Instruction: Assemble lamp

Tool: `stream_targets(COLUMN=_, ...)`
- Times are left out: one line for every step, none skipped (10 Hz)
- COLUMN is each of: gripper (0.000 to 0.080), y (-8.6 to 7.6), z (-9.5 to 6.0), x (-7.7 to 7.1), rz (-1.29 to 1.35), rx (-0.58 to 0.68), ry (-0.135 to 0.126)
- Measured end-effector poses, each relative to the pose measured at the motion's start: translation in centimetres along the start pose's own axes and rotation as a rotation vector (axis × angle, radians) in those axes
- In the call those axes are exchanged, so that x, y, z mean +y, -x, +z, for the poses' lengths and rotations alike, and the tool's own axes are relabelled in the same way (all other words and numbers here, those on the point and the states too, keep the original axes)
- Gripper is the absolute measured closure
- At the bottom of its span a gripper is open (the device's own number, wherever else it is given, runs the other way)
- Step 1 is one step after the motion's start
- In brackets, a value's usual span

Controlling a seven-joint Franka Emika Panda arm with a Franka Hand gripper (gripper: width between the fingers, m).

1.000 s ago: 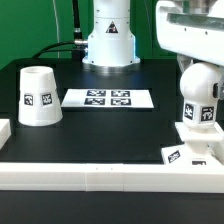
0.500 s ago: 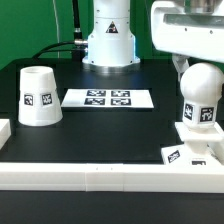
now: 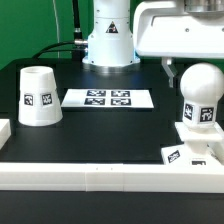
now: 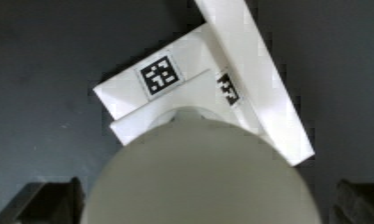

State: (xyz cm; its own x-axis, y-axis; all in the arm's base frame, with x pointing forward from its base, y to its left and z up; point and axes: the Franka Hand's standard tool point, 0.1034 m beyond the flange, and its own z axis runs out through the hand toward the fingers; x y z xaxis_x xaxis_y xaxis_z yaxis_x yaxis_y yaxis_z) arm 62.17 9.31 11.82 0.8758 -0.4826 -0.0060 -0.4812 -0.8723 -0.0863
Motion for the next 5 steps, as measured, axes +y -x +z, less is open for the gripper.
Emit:
stream_targets(gripper=0.0100, y=0.00, z=0.00, x=-0.01, rz=-0.073, rx=0.000, ry=0.000)
stream_targets(gripper=0.0100, y=-0.01, z=0.00, x=0.01, rz=-0.146, rx=0.000, ry=0.001)
stream_targets(gripper=0.0101, y=-0.02, z=0.01, x=0.02, rz=-0.253, rx=0.000, ry=0.001)
stream_targets(gripper=0.0100, y=0.00, z=0.01, x=0.01, rz=-0.284, rx=0.000, ry=0.001)
stream_targets(gripper=0.0100, y=-0.01, z=0.02, x=0.02, rz=-0.365, rx=0.000, ry=0.002)
